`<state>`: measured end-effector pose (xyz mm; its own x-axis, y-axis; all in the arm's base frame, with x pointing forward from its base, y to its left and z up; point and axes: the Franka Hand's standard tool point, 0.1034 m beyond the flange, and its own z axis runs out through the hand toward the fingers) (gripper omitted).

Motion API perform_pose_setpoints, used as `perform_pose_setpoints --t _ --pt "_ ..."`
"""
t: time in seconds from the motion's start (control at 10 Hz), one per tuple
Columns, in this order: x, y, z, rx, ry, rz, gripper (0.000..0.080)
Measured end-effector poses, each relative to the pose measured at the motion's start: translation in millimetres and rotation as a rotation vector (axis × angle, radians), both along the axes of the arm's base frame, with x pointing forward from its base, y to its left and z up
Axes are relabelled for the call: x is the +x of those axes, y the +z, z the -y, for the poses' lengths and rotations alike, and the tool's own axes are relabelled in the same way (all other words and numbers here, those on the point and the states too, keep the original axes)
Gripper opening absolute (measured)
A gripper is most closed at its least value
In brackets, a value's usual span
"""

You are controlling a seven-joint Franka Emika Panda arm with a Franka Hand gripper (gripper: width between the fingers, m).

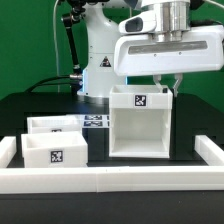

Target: Assemble drawer

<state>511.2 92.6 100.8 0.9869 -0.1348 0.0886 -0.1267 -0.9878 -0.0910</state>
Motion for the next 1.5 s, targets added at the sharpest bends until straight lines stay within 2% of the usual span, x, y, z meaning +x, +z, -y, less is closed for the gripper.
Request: perform_pose_setpoints --t 0.5,0.9,1.2,1.5 --pt "62.9 0.6 -7.5 0.019 0.025 0.071 0.0041" --pt "66.9 3.0 -8.5 0.032 -0.012 0.08 0.0041" --pt "71.4 6.2 -11.8 0.088 -0.261 0.078 0.0041" --pt "83.7 9.7 -6.6 0.148 -0.581 0.064 0.0044"
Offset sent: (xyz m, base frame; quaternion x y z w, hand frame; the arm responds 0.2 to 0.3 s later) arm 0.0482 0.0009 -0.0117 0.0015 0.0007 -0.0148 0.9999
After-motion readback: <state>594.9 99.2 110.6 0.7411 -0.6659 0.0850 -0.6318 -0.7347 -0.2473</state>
